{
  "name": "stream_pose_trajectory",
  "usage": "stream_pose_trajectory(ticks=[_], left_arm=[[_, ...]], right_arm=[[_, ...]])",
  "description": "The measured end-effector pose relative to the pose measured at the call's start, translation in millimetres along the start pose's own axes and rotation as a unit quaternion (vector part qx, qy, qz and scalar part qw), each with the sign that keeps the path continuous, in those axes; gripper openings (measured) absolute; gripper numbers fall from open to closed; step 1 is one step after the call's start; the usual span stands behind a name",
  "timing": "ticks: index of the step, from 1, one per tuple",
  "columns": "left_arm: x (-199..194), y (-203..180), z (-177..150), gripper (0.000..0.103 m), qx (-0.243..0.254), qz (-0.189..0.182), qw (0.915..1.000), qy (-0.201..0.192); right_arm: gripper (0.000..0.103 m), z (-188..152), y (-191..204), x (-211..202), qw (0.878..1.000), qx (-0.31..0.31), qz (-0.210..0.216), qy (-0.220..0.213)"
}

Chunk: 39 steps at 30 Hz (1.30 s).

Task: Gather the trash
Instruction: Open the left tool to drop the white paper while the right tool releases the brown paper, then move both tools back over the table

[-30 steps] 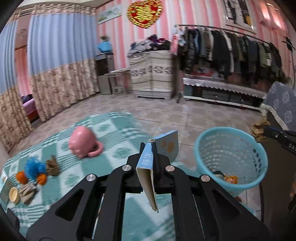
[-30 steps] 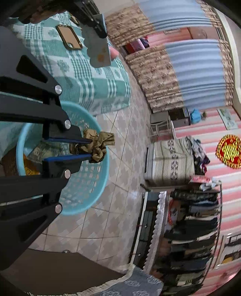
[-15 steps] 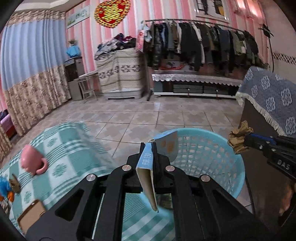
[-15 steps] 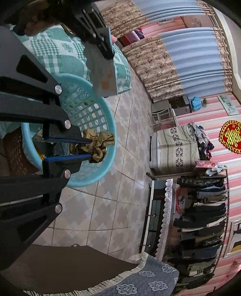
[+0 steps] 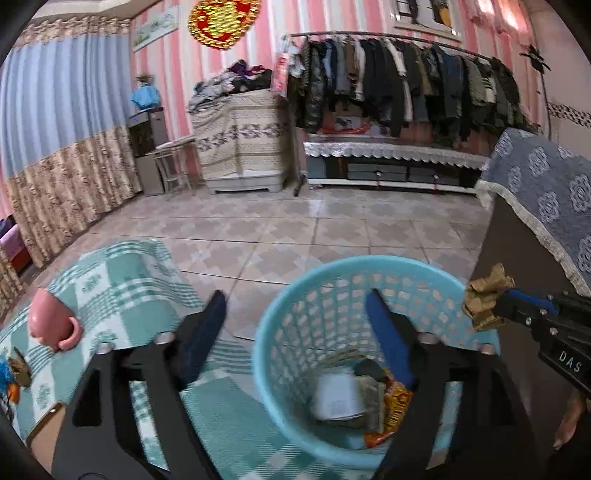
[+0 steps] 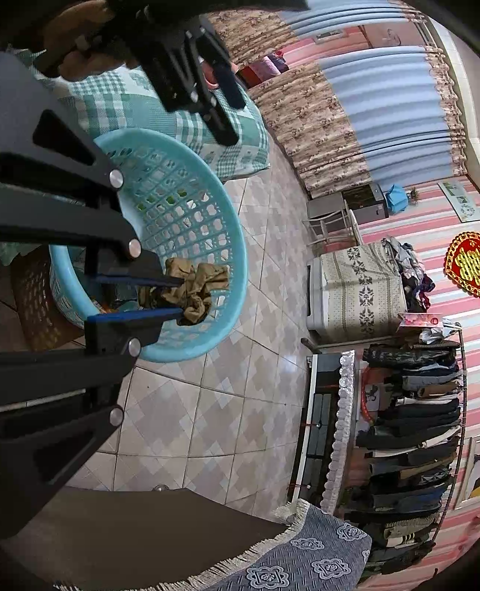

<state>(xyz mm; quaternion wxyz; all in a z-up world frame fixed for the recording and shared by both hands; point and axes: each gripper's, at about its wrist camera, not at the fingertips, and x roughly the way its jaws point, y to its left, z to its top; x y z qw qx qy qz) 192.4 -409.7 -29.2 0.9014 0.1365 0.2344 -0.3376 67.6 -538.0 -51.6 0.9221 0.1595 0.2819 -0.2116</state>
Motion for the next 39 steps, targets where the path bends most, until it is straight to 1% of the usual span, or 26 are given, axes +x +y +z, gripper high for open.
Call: stream_pose_trajectory(ticks=[3,9,12,16,17,18,19,20,21,23,25,27,28,32,34,39], left_arm=[[-6.2,13.6,2.0,0.091,-0.007,0.022,0.9997,-0.008],[-14.6,39.8,3.8,0.098,-0.025,0.049,0.9984,-0.009],[-17.0,49.0,1.4,0.098,-0.030,0.060,0.9977,-0.006],[-26.3,60.9,-1.8,0.098,-0.039,0.070,0.9968,-0.004],[-30.0,64.7,-2.2,0.098,-0.041,0.074,0.9964,-0.006],[-33.5,67.8,-2.7,0.098,-0.043,0.076,0.9962,-0.007],[-38.5,71.7,-3.7,0.098,-0.046,0.077,0.9959,-0.010],[-42.4,74.7,-4.4,0.098,-0.048,0.079,0.9956,-0.012],[-45.4,78.0,-5.5,0.098,-0.048,0.082,0.9954,-0.014],[-54.1,83.5,-7.9,0.098,-0.046,0.091,0.9946,-0.019],[-62.3,89.4,-11.0,0.098,-0.047,0.098,0.9938,-0.024],[-72.0,98.8,-15.0,0.098,-0.055,0.105,0.9925,-0.030],[-76.3,102.8,-17.5,0.098,-0.059,0.107,0.9920,-0.032],[-95.2,117.6,-28.7,0.098,-0.060,0.126,0.9894,-0.042],[-106.1,125.9,-35.2,0.098,-0.058,0.139,0.9874,-0.047],[-127.5,149.2,-48.9,0.098,-0.067,0.154,0.9845,-0.049]], right_arm=[[0.012,-0.1,8.5,5.6,1.000,-0.002,0.004,0.002],[0.012,4.6,31.7,20.2,1.000,-0.016,0.016,0.009],[0.012,8.3,43.4,30.4,0.999,-0.022,0.020,0.019],[0.016,13.6,56.4,43.2,0.999,-0.026,0.014,0.034],[0.020,14.5,57.1,45.5,0.999,-0.026,0.014,0.038],[0.040,14.2,58.6,47.5,0.999,-0.025,0.013,0.042],[0.063,13.8,61.1,48.4,0.999,-0.025,0.009,0.044],[0.067,13.3,62.7,47.3,0.999,-0.028,0.005,0.039],[0.068,12.4,64.4,46.6,0.999,-0.032,0.001,0.037],[0.073,10.3,67.1,45.6,0.999,-0.035,-0.004,0.039],[0.087,8.9,68.9,40.9,0.999,-0.029,-0.007,0.032],[0.094,6.9,73.1,33.8,0.999,-0.024,-0.012,0.020],[0.096,6.7,76.2,30.8,0.999,-0.027,-0.015,0.013],[0.098,5.6,95.3,19.6,0.999,-0.049,-0.016,-0.005],[0.098,4.7,107.0,12.9,0.998,-0.056,-0.009,-0.015],[0.098,1.2,142.7,4.6,0.997,-0.071,0.014,-0.024]])
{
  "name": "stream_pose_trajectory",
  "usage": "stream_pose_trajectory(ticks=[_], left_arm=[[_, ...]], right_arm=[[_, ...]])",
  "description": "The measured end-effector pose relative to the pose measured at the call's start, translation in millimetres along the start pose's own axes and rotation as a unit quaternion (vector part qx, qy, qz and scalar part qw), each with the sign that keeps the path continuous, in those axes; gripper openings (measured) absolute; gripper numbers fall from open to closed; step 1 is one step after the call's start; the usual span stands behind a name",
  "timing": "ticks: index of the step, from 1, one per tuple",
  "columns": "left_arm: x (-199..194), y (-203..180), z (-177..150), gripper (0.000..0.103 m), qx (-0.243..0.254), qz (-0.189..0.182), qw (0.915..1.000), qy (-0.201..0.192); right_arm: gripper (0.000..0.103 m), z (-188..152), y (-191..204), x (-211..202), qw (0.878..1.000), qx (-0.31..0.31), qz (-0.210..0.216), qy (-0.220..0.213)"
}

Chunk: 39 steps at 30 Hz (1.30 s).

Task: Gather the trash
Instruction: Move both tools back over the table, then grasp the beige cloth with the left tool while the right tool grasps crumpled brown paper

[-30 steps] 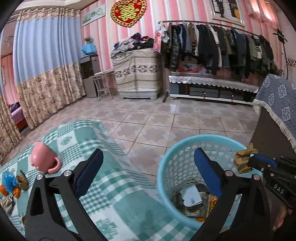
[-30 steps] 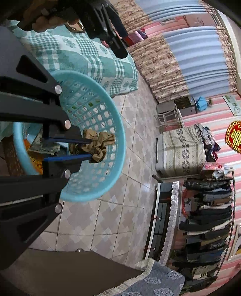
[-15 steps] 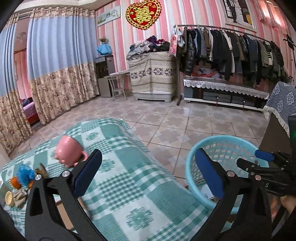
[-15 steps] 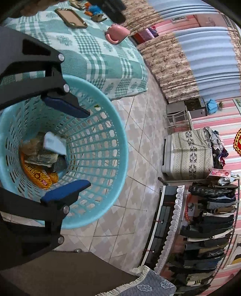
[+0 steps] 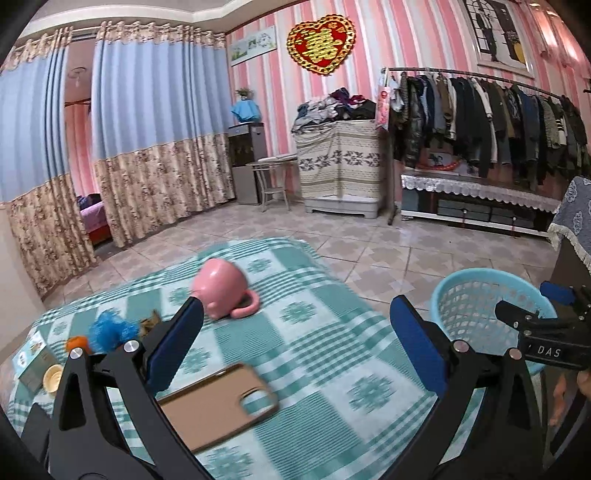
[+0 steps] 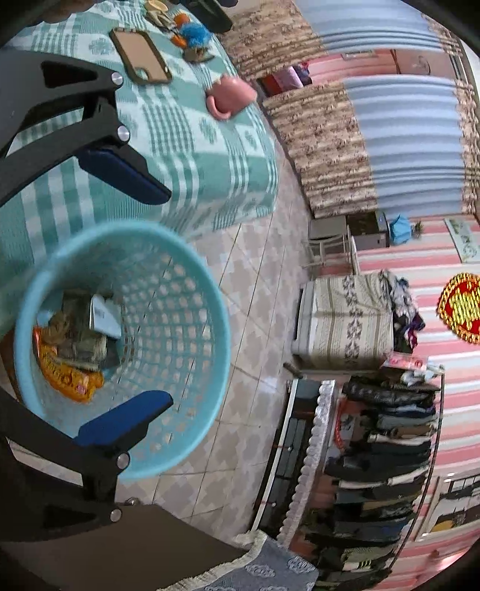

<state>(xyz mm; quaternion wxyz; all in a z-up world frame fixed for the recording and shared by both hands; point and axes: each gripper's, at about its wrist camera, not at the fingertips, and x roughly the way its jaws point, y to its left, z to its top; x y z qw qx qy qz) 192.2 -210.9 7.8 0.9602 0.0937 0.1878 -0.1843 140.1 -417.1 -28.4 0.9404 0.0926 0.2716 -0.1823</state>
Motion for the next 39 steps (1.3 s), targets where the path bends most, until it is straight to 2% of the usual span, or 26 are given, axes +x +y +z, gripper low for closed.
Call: stream_pose_trajectory(ticks=[4,8,12,15,20,25,29,32,35,39], left_arm=[[-6.5,27.1,-11.5,0.098,-0.003,0.025,0.9996,0.008],[-12.7,64.6,-25.8,0.098,-0.030,0.034,0.9988,0.016],[-18.4,107.0,-38.5,0.098,-0.059,0.068,0.9959,0.014],[-18.1,134.6,-45.1,0.098,-0.074,0.069,0.9944,0.029],[-24.4,177.7,-54.7,0.098,-0.090,0.102,0.9898,0.043],[-30.8,218.9,-68.0,0.098,-0.103,0.139,0.9830,0.061],[-30.7,248.2,-75.5,0.098,-0.112,0.162,0.9776,0.073],[-29.0,260.8,-80.9,0.098,-0.098,0.187,0.9743,0.079],[-24.7,271.3,-85.0,0.098,-0.105,0.188,0.9727,0.088],[-8.8,283.5,-93.4,0.098,-0.135,0.164,0.9713,0.107]], right_arm=[[0.098,-1.4,27.7,-2.8,1.000,-0.014,0.020,-0.003],[0.098,-3.3,58.9,-5.6,0.999,-0.035,0.040,-0.005],[0.098,-1.6,85.9,-5.0,0.997,-0.053,0.061,-0.002],[0.098,-0.7,108.7,-5.5,0.995,-0.068,0.072,-0.003],[0.098,11.3,140.3,-4.9,0.992,-0.069,0.106,-0.009],[0.098,24.7,189.3,-2.0,0.987,-0.082,0.140,-0.015],[0.098,26.5,226.1,8.0,0.983,-0.107,0.144,-0.020],[0.098,27.4,248.1,18.6,0.981,-0.109,0.160,-0.011],[0.098,28.2,269.9,33.2,0.980,-0.112,0.162,0.007],[0.098,21.9,285.1,47.1,0.983,-0.105,0.146,0.020]])
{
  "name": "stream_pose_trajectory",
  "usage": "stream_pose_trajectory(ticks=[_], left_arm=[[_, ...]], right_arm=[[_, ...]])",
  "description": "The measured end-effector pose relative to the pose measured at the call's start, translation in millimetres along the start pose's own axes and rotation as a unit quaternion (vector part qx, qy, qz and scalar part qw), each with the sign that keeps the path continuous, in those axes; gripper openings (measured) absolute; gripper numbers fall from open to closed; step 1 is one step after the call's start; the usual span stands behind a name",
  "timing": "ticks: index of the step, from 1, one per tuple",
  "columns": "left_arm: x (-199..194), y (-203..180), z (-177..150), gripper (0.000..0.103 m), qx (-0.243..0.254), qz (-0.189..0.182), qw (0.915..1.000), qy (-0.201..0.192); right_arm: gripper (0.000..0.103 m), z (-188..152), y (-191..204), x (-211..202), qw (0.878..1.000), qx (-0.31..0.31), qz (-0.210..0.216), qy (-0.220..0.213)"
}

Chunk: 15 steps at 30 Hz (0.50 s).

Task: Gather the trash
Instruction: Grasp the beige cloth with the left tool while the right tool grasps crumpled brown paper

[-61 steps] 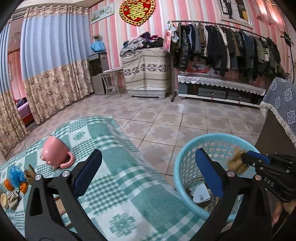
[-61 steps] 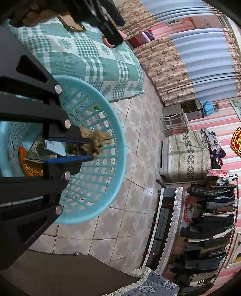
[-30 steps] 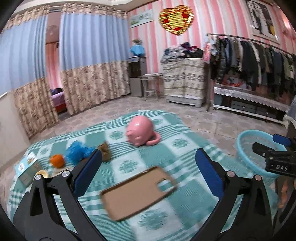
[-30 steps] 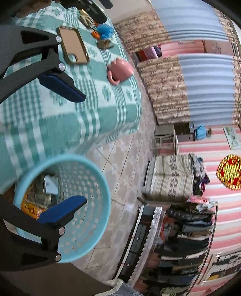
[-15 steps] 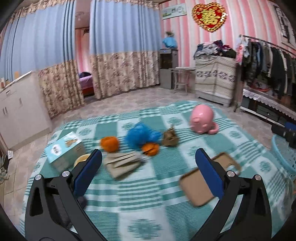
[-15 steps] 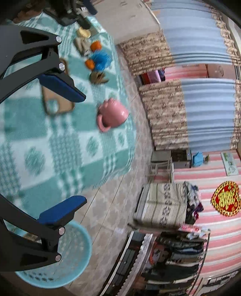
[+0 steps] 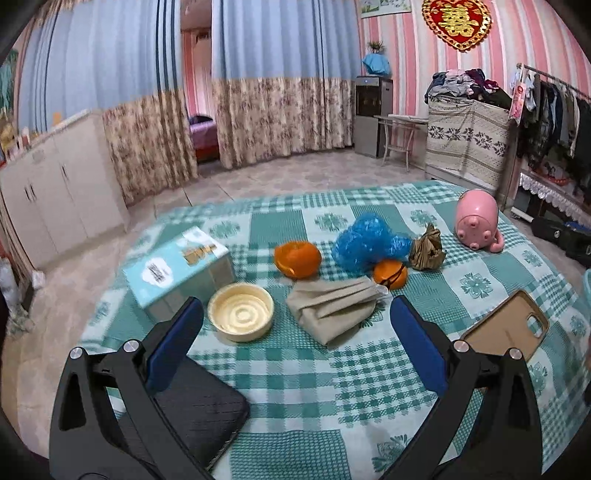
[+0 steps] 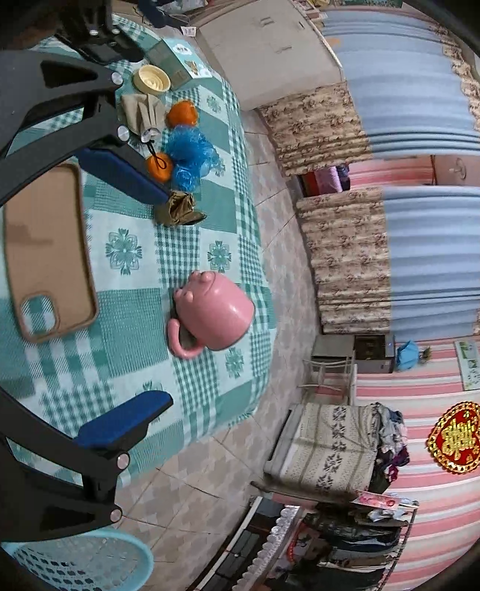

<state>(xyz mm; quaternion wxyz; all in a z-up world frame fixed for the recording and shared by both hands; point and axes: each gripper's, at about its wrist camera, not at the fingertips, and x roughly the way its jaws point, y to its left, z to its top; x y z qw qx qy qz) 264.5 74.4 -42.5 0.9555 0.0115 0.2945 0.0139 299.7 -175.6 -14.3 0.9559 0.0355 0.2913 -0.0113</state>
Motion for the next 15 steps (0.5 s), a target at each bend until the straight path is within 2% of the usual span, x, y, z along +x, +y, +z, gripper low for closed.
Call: stream_pose_trajectory(ticks=[2,6,10,13,15], left_arm=[[14.1,0.5,-0.6,0.098,-0.009,-0.018,0.9996,0.019],[38.4,-10.0,-0.7,0.098,-0.008,-0.031,0.9983,0.050],[60.5,-21.6,3.3,0.098,0.009,-0.008,0.9982,0.058],[72.9,-27.5,2.7,0.097,0.027,0.011,0.9971,0.071],[83.6,-28.1,1.8,0.088,0.029,0.002,0.9950,0.095]], right_arm=[[0.098,-5.9,-0.8,3.4,1.000,0.001,-0.004,-0.003],[0.098,-12.2,-9.9,5.0,1.000,0.000,-0.001,-0.007],[0.098,-13.3,-23.7,4.7,1.000,0.025,-0.002,-0.009],[0.098,-16.8,-27.0,15.9,1.000,0.020,-0.015,0.019],[0.098,-20.5,-28.7,20.9,0.999,0.019,-0.014,0.025]])
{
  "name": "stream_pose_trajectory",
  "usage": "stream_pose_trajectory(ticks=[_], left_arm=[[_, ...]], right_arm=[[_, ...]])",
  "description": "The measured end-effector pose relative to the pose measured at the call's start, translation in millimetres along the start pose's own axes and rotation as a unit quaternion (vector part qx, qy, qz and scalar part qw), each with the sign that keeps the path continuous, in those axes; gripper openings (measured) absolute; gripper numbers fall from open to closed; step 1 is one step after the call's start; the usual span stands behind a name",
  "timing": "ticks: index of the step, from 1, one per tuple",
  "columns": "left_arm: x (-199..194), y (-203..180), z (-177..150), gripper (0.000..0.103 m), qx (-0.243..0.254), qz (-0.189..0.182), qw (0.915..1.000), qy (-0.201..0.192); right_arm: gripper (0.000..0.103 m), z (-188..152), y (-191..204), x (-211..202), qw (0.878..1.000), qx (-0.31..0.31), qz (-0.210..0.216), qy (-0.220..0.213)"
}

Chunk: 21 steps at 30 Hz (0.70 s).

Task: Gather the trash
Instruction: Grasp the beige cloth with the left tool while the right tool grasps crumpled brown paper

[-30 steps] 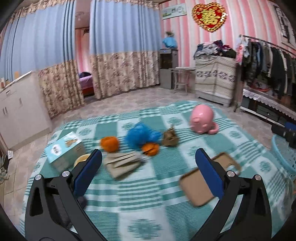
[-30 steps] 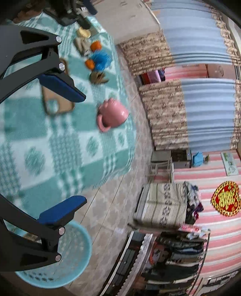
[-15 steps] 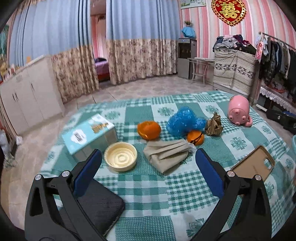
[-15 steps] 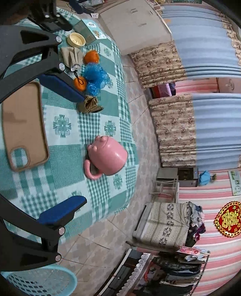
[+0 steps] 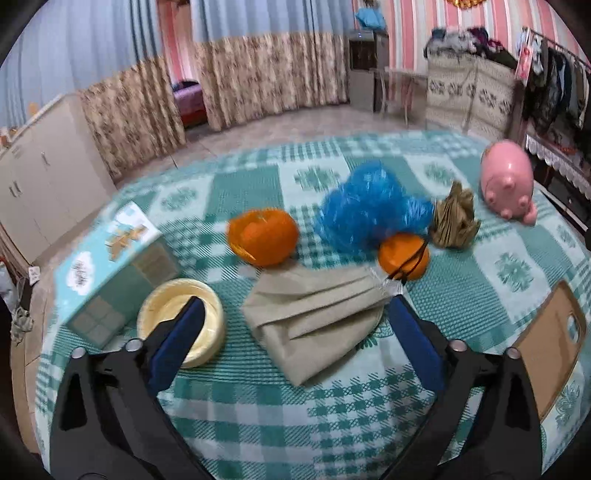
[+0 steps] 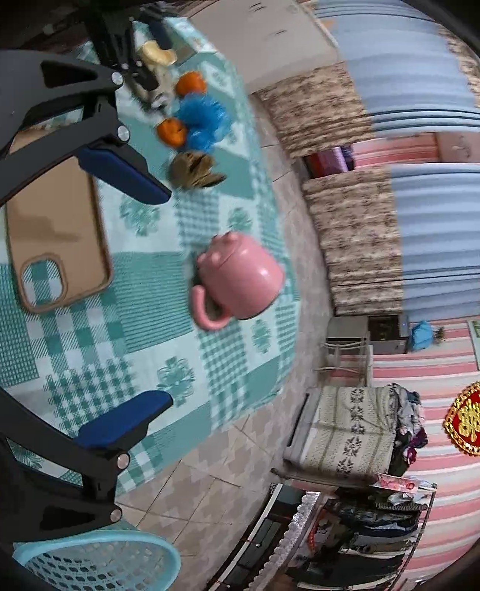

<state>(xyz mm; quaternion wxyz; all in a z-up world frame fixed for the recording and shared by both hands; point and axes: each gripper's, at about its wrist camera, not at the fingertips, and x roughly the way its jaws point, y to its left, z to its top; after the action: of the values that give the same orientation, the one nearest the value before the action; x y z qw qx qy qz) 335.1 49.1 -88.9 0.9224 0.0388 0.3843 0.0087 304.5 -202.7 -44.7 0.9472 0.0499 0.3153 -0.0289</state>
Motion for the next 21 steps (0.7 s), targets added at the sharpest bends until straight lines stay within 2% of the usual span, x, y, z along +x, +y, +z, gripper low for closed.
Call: stream_pose_trajectory(ticks=[1,3,7,9,12,16,19,21], left_arm=[[1.6,1.2,0.7,0.085,-0.002,-0.006,1.0000,0.005],[4.4,3.6,0.7,0.070,-0.008,-0.023,0.9996,0.012],[1.6,4.6,-2.7,0.052,-0.009,-0.028,0.9995,0.009],[-4.6,5.3,-4.1,0.036,-0.011,-0.022,0.9997,-0.007],[-17.5,9.7,-5.6,0.025,-0.026,-0.011,0.9987,-0.042],[-38.3,12.8,-8.3,0.020,-0.040,0.014,0.9946,-0.095],[-53.8,9.2,-9.5,0.019,-0.029,0.053,0.9889,-0.136],[-58.4,10.3,-8.7,0.019,-0.026,0.089,0.9836,-0.155]], right_arm=[[0.098,-1.2,-0.4,2.3,1.000,0.003,0.005,0.002],[0.098,-2.7,0.7,5.5,1.000,0.010,0.018,0.005],[0.098,-8.2,11.9,9.6,1.000,-0.005,0.022,0.009],[0.098,-11.8,20.4,11.2,0.999,-0.017,0.025,0.013],[0.097,-13.4,35.1,13.9,0.999,-0.036,0.031,0.017],[0.097,-9.8,52.8,18.0,0.997,-0.055,0.041,0.020],[0.096,-4.2,70.4,22.6,0.996,-0.078,0.042,0.019],[0.090,0.4,81.1,28.6,0.995,-0.090,0.044,0.021]])
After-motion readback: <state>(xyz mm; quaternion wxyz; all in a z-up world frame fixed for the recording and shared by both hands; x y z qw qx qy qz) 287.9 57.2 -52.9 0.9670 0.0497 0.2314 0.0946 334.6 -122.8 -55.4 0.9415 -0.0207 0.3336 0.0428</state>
